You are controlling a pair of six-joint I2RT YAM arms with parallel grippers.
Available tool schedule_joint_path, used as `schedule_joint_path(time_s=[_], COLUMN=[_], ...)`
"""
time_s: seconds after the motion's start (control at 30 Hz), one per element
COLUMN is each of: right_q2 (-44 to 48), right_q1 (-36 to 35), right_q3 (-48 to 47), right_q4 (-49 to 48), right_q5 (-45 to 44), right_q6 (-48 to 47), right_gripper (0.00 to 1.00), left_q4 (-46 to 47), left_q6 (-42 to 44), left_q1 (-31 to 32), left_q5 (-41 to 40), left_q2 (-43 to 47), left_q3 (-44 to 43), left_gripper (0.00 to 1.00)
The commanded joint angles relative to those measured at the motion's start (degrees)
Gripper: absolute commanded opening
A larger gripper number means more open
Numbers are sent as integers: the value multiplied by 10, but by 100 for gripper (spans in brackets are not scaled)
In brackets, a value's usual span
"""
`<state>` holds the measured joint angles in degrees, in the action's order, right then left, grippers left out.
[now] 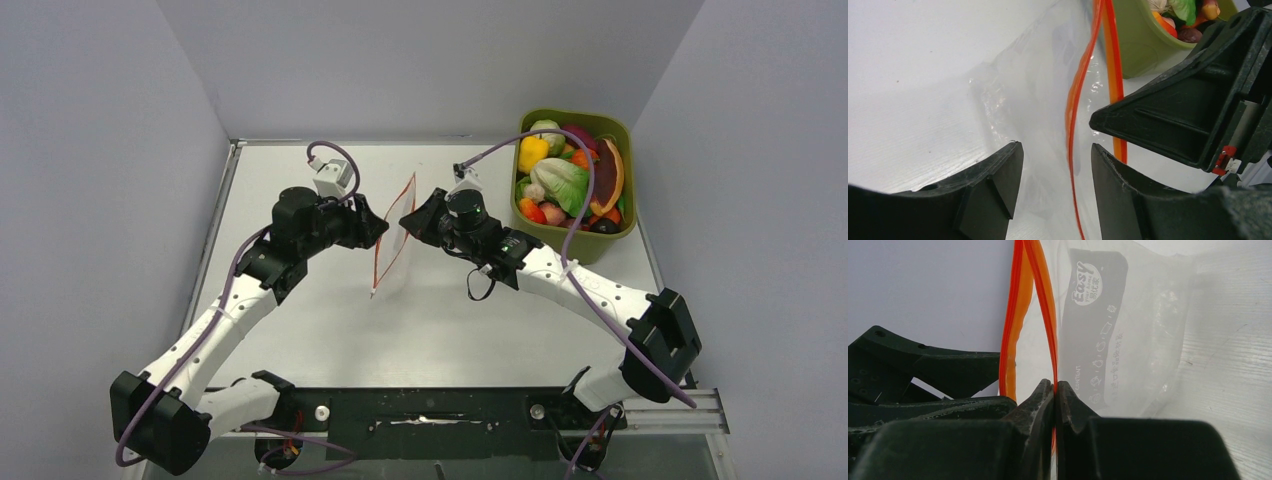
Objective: Place the food in the zip-top bag and seal the zipper
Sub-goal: Open the zipper of the food storage bag.
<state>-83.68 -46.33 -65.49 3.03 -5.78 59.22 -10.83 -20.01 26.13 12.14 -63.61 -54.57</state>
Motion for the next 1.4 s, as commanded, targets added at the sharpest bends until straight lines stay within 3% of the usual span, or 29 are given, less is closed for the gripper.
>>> schedule_joint_path(time_s=[0.0,0.1,0.23,0.3,0.53,0.7,0.97,1.37], right_q2=[-3,-1,1,3,23,13,-25,-48], right_q1=[-6,-6,-6,-4,9,13,13,13], right_q3=[-27,-23,-24,-25,7,33,51,34], right_q4=[-41,-43,-27,-2,50,46,-37,-111], right_q5=[-9,-6,-18,-41,-117,-118,-22,115], right_q6=[3,0,-26,-39,-65,-60,-63,-110], right_gripper=[0,0,0,0,0,0,1,25], left_q4=[53,53,24,4,-11,3,1,8], left_q6=[24,36,49,63,137,179,149,131], left_q1=[18,25,28,28,29,29,40,44], left_q5=[-20,-47,-110,-152,-301,-372,-287,-248], left_q2=[-6,-14,-17,-13,25,50,53,43], left_q3=[-5,-5,-23,-38,-58,-44,15,60], left_gripper=[52,49,14,1,0,0,0,0])
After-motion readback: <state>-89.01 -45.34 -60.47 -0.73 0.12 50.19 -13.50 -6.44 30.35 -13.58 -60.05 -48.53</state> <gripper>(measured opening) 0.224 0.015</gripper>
